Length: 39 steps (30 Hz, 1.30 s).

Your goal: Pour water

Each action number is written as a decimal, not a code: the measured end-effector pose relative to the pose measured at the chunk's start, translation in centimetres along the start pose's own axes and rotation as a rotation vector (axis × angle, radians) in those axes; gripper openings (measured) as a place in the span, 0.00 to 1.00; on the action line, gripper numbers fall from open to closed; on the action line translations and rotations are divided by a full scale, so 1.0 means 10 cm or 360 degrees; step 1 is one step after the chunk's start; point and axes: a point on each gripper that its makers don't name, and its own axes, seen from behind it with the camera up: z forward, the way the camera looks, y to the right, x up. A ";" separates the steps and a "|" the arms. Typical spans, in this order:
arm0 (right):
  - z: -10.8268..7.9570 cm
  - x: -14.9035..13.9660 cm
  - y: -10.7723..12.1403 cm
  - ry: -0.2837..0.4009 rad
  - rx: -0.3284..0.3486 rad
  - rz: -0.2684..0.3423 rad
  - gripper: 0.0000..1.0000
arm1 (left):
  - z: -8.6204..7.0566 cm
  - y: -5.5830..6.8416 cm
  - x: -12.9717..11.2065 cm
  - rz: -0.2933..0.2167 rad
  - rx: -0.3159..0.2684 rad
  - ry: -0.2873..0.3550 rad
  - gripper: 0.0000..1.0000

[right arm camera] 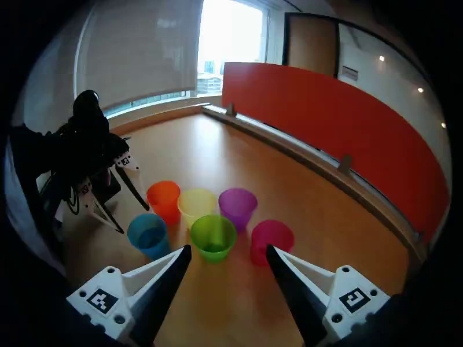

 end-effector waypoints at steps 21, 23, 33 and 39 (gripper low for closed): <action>0.17 -0.12 -0.08 -0.0032 0.0049 0.0004 1.00 | 0.18 0.01 0.08 0.0052 0.0013 -0.0009 0.87; 0.18 -0.12 -0.08 -0.0032 0.0051 0.0002 1.00 | 0.20 0.02 0.09 0.0059 0.0012 -0.0011 0.87; 0.20 -0.13 -0.11 -0.0037 0.0062 0.0000 1.00 | 0.30 0.04 0.12 0.0076 0.0010 -0.0027 0.87; 0.23 -0.16 -0.15 -0.0043 0.0075 0.0000 1.00 | 0.36 0.02 0.14 0.0087 0.0019 -0.0035 0.87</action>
